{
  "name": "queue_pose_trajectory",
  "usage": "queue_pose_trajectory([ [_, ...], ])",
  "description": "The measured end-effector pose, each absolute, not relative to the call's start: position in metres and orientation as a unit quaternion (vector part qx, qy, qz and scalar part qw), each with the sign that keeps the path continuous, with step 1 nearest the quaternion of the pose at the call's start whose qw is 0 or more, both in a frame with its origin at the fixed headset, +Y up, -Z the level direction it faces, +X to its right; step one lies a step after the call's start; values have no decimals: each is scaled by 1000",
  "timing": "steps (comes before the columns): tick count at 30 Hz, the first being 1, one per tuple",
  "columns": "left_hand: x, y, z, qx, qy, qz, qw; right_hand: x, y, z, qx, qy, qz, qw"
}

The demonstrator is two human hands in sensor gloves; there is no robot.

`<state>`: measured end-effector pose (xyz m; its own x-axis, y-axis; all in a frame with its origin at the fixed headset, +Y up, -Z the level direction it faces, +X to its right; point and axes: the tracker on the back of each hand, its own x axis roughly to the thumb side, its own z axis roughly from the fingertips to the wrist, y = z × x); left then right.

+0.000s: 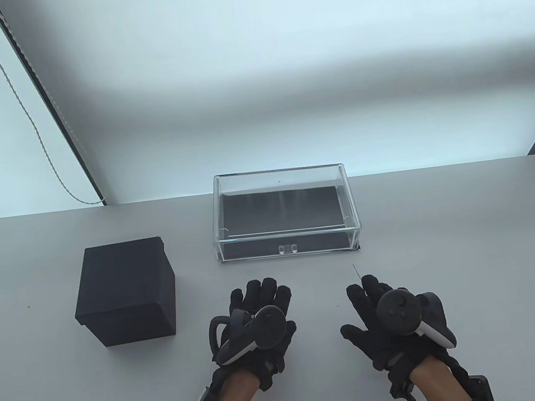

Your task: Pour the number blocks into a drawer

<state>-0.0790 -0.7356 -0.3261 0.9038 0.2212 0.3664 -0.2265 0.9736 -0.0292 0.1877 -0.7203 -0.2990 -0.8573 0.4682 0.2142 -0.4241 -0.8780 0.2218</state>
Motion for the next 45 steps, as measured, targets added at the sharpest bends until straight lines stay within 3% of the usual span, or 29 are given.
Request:
queue_pose_trajectory([
  [4, -88, -728, -348, 21, -141, 103, 984, 190, -719, -298, 127, 78, 963, 226],
  [8, -89, -725, -380, -13, -95, 186, 978, 198, -711, -296, 112, 62, 966, 226],
  [12, -83, -722, -410, -27, -67, 205, 976, 205, -709, -298, 104, 59, 965, 234],
  [24, -62, -744, -466, -124, 77, 289, 946, 209, -706, -299, 100, 58, 965, 237],
  [30, -59, -754, -473, -147, 167, 380, 898, 210, -705, -298, 99, 60, 965, 237],
  [36, -67, -768, -472, -159, 260, 489, 817, 209, -706, -298, 101, 64, 965, 234],
  [45, -76, -793, -469, -160, 325, 576, 732, 208, -706, -298, 100, 65, 966, 231],
])
